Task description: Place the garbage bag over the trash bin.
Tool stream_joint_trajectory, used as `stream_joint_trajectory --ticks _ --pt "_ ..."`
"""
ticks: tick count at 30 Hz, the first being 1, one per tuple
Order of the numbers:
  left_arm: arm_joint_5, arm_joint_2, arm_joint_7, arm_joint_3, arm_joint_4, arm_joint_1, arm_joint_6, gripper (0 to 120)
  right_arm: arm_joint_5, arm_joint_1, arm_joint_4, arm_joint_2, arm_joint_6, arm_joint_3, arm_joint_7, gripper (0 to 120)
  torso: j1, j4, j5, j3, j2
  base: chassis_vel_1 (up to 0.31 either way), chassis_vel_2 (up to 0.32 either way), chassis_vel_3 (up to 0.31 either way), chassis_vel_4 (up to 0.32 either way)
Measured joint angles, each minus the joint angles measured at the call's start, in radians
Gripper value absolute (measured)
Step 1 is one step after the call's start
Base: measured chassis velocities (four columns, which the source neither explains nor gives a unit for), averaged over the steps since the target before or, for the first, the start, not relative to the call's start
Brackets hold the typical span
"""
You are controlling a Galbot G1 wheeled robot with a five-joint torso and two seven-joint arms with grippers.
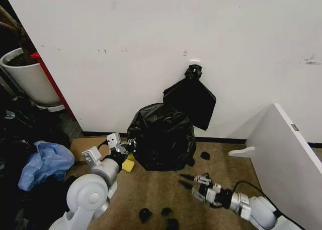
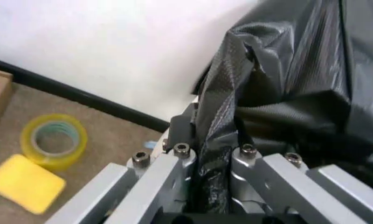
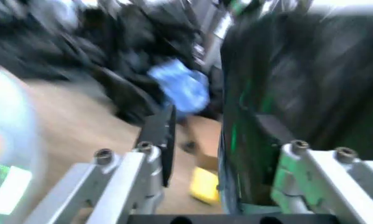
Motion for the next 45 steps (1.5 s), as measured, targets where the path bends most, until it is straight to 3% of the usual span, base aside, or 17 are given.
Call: stream_joint_trajectory --ticks 2,3,5,7,9,11,12,13,17,19,20,21,24,30,36,40,45 --pt "0.024 0.012 0.018 0.002 0.032 -0.001 -0.017 4 0.155 0.000 0.002 -0.009 -0.138 0.069 -0.229 48 0.000 0.0000 -0.0001 0.000 0.000 0.000 0.000 0.000 0.000" --pt "0.031 0.017 0.025 0.004 0.044 -0.001 -0.025 4 0.200 -0.002 0.005 -0.013 -0.179 0.089 -0.278 51 0.000 0.0000 -0.0002 0.000 0.000 0.000 0.000 0.000 0.000" --pt "0.041 0.024 0.037 0.009 0.059 0.003 -0.035 4 0.283 -0.007 0.017 -0.020 -0.229 0.112 -0.300 54 0.000 -0.0001 -0.0002 0.000 0.000 0.000 0.000 0.000 0.000" --pt "0.069 0.032 0.071 0.018 0.081 0.014 -0.056 4 0.386 -0.019 0.049 -0.029 -0.269 0.117 -0.232 61 0.000 -0.0002 -0.0001 0.000 0.000 0.000 0.000 0.000 0.000" --pt "0.132 0.042 0.169 0.025 0.118 0.031 -0.113 4 0.514 -0.030 0.137 -0.036 -0.313 0.103 0.022 71 0.000 -0.0002 -0.0003 0.000 0.000 0.000 0.000 0.000 0.000" --pt "0.154 0.053 0.249 0.030 0.147 0.040 -0.165 4 0.538 -0.022 0.199 -0.035 -0.351 0.091 0.202 79 0.000 0.0000 -0.0001 0.000 0.000 0.000 0.000 0.000 0.000" --pt "0.152 0.065 0.299 0.036 0.169 0.045 -0.207 4 0.535 -0.011 0.250 -0.036 -0.404 0.082 0.359 84 0.000 0.0003 -0.0003 0.000 0.000 0.000 0.000 0.000 0.000" --pt "0.152 0.065 0.299 0.036 0.169 0.045 -0.207 4 0.535 -0.011 0.250 -0.036 -0.404 0.082 0.359 84 0.000 0.0003 -0.0003 0.000 0.000 0.000 0.000 0.000 0.000" --pt "0.208 0.109 0.514 0.048 0.292 0.052 -0.456 4 0.551 0.012 0.372 -0.045 -0.587 0.050 0.804 98 0.000 0.0001 -0.0003 0.000 0.000 0.000 0.000 0.000 0.000" --pt "0.211 0.116 0.691 0.040 0.368 0.053 -0.582 4 0.598 0.015 0.406 -0.050 -0.662 0.047 0.923 100 0.000 0.0002 -0.0002 0.000 0.000 0.000 0.000 0.000 0.000" --pt "0.211 0.116 0.691 0.040 0.368 0.053 -0.582 4 0.598 0.015 0.406 -0.050 -0.662 0.047 0.923 100 0.000 0.0002 -0.0002 0.000 0.000 0.000 0.000 0.000 0.000" --pt "0.212 0.114 0.801 0.031 0.410 0.053 -0.643 4 0.625 0.016 0.419 -0.055 -0.697 0.047 0.957 100 0.000 0.0001 -0.0002 0.000 0.000 0.000 0.000 0.000 0.000" --pt "0.220 0.108 0.981 0.014 0.475 0.052 -0.747 4 0.647 0.019 0.427 -0.076 -0.772 0.055 0.968 100 0.000 0.0000 -0.0004 0.000 0.000 0.000 0.000 0.000 0.000" --pt "0.241 0.108 1.085 0.001 0.484 0.045 -0.814 4 0.640 0.026 0.416 -0.111 -0.875 0.061 0.861 100 0.000 0.0000 -0.0002 0.000 0.000 0.000 0.000 0.000 0.000" --pt "0.289 0.102 1.113 0.001 0.480 0.040 -0.840 4 0.648 0.035 0.414 -0.116 -0.950 0.058 0.781 100 0.000 0.0000 -0.0002 0.000 0.000 0.000 0.000 0.000 0.000" --pt "0.310 0.099 1.117 0.004 0.480 0.038 -0.849 4 0.659 0.035 0.416 -0.114 -0.971 0.052 0.765 93 0.000 0.0000 -0.0002 0.000 0.000 0.000 0.000 0.000 0.000" --pt "0.320 0.096 1.119 0.006 0.479 0.036 -0.852 4 0.652 0.027 0.406 -0.110 -0.978 0.048 0.738 71 0.000 0.0000 -0.0001 0.000 0.000 0.000 0.000 0.000 0.000"
